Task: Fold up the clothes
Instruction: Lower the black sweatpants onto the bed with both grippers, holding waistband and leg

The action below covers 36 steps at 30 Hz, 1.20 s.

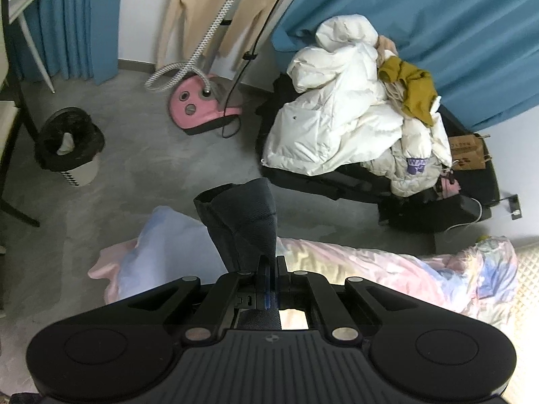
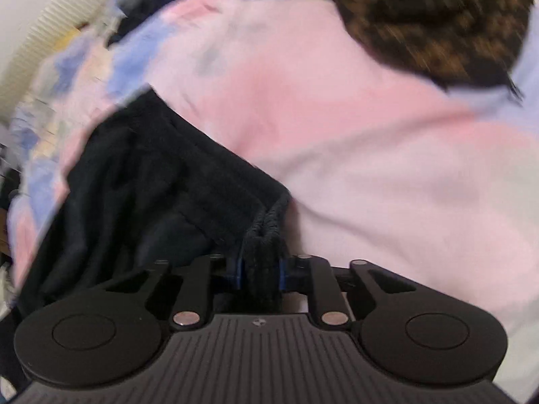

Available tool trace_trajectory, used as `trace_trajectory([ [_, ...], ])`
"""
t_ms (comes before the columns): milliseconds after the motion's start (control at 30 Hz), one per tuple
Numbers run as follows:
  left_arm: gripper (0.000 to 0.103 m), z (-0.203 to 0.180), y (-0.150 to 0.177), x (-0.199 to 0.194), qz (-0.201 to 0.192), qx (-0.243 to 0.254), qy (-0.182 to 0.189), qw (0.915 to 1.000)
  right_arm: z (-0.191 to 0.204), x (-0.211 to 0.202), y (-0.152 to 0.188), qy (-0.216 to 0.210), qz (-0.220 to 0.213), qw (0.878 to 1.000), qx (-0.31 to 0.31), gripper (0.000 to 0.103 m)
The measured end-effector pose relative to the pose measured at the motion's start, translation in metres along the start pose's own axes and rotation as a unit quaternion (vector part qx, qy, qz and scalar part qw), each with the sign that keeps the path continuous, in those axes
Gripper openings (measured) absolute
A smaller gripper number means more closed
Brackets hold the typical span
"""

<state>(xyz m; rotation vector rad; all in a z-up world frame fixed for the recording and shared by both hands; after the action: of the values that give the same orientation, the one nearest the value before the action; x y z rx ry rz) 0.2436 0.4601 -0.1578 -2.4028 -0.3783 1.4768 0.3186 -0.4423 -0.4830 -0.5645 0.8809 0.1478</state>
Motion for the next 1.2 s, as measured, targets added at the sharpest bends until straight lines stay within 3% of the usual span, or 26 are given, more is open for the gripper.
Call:
trace_trajectory([
  [167,0.002,-0.031,0.004,-0.001,0.004,0.017,0.004,0.9998,0.026,-0.040,-0.036,-0.073,-0.041,0.996,0.021,0.015],
  [333,0.002,-0.064,0.016,0.022,0.023,0.044,-0.001,0.9988,0.050,-0.070,-0.072,-0.096,-0.082,0.992,0.023,0.015],
  [467,0.004,-0.078,0.025,0.055,0.027,0.070,-0.021,0.9969,0.034,-0.066,-0.098,-0.071,-0.095,0.993,0.028,0.014],
  [600,0.010,-0.084,0.052,0.095,0.052,0.069,-0.005,0.9962,-0.005,-0.040,-0.096,-0.014,-0.064,0.997,0.030,0.014],
  [733,0.034,-0.085,0.082,0.119,0.079,0.097,0.000,0.9921,-0.023,-0.020,-0.081,0.022,-0.038,0.999,0.030,0.015],
  [867,0.059,-0.073,0.092,0.126,0.085,0.102,0.023,0.9909,-0.017,-0.020,-0.076,0.025,-0.033,0.999,0.015,0.016],
  [933,0.064,-0.058,0.091,0.127,0.082,0.095,0.030,0.9916,-0.013,-0.023,-0.077,0.029,-0.028,0.999,-0.001,0.016],
  [1067,0.068,0.001,0.086,0.136,0.079,0.056,0.016,0.9952,-0.001,-0.027,-0.080,0.043,-0.015,0.999,-0.028,0.016],
  [1200,0.064,0.063,0.094,0.164,0.099,0.025,-0.024,0.9945,0.013,-0.030,-0.080,0.061,-0.007,0.997,-0.046,0.016],
])
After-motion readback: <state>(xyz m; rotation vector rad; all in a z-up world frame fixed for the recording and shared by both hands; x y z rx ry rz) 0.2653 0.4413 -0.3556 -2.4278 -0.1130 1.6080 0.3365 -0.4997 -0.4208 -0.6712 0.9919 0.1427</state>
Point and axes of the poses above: each gripper's, at about its wrist camera, not at the fingertips, and x roughly the way its jaws point, z to its left, y to its underside, the point moved 9 cm from there along x, roughly the way its jaws point, and after that the axes turned 7 degrees about -z, right-handed, at the moved point
